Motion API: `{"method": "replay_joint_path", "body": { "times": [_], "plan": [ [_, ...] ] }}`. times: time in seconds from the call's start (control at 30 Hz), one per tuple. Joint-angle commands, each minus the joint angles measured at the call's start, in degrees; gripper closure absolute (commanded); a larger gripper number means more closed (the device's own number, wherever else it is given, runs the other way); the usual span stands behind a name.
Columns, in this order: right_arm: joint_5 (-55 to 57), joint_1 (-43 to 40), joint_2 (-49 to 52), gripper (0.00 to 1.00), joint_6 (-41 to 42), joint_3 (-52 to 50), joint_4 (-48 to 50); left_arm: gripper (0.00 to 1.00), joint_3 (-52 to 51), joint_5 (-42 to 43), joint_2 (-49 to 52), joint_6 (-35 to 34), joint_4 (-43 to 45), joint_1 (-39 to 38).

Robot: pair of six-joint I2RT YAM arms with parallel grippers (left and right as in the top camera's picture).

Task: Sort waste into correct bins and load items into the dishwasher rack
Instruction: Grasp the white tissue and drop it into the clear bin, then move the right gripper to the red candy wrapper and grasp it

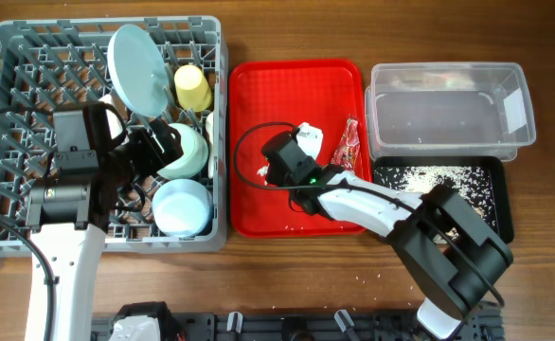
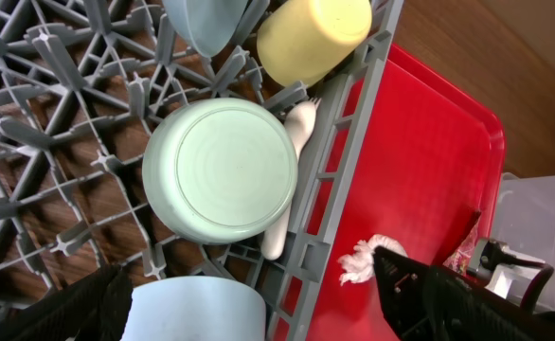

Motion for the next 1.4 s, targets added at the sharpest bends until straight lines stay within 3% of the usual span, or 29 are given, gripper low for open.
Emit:
{"method": "replay_joint_path", "body": {
  "times": [0.0, 0.1, 0.17, 0.2, 0.27, 0.37, 0.47, 0.53, 0.77, 0.83, 0.9, 1.0, 1.2, 1.23, 1.27, 1.33, 1.37],
  "plan": [
    [-1.3, 0.0, -5.5, 0.95, -10.9, -1.2, -1.7, 0.00, 0.6, 0.7, 0.0, -0.1, 0.1, -0.2],
    [2.8, -1.1, -16.5, 0.92, -16.9, -1.2, -5.1, 0.00, 0.6, 0.7, 0.0, -0.1, 0.1, -0.2],
    [13.2, -2.8, -25.0, 0.79, -22.0, -1.2, -7.7, 0.00, 0.6, 0.7, 0.0, -0.1, 0.1, -0.2],
    [17.5, -3.8, -27.4, 0.78, -24.0, -1.2, -8.7, 0.00, 0.6, 0.7, 0.0, -0.1, 0.1, -0.2],
    [28.9, -7.7, -32.2, 0.96, -26.9, -1.2, -11.9, 0.00, 0.6, 0.7, 0.0, -0.1, 0.1, -0.2],
    [35.2, -15.3, -33.6, 0.96, -27.1, -1.2, -14.3, 0.00, 0.6, 0.7, 0.0, -0.1, 0.1, -0.2],
    [26.8, -25.7, -31.6, 0.91, -26.9, -1.2, -14.2, 0.00, 0.6, 0.7, 0.0, -0.1, 0.1, -0.2],
    [17.6, -32.2, -29.0, 0.04, -27.0, -1.2, -12.9, 0.00, 0.6, 0.7, 0.0, -0.1, 0.1, -0.2],
    [3.6, -35.8, -28.7, 0.00, -31.9, -1.2, -10.5, 0.00, 0.6, 0.7, 0.0, -0.1, 0.1, -0.2],
    [-7.2, -35.8, -29.0, 0.00, -31.5, -1.2, -10.8, 0.00, 0.6, 0.7, 0.0, -0.1, 0.1, -0.2],
    [-36.2, -35.8, -29.1, 0.00, -29.4, -1.2, -9.9, 0.00, 0.6, 0.7, 0.0, -0.1, 0.1, -0.2],
    [-48.9, -35.1, -29.1, 0.00, -20.7, -1.2, -11.3, 0.00, 0.6, 0.7, 0.0, -0.1, 0.1, -0.2],
    [-47.9, -26.1, -29.0, 0.01, -24.4, -1.2, -12.9, 0.00, 0.6, 0.7, 0.0, -0.1, 0.1, -0.2],
    [-45.5, -24.9, -29.0, 0.07, -24.4, -1.2, -13.9, 0.00, 0.6, 0.7, 0.0, -0.1, 0.1, -0.2],
    [-40.1, -22.9, -29.0, 0.21, -24.3, -1.2, -16.2, 0.00, 0.6, 0.7, 0.0, -0.1, 0.1, -0.2],
    [-31.5, -18.8, -28.9, 0.83, -24.0, -3.1, -18.3, 0.00, 0.6, 0.7, 0.0, -0.1, 0.1, -0.2],
    [-30.5, -17.4, -28.5, 0.96, -23.9, -4.2, -18.2, 0.00, 0.6, 0.7, 0.0, -0.1, 0.1, -0.2]
  ]
}}
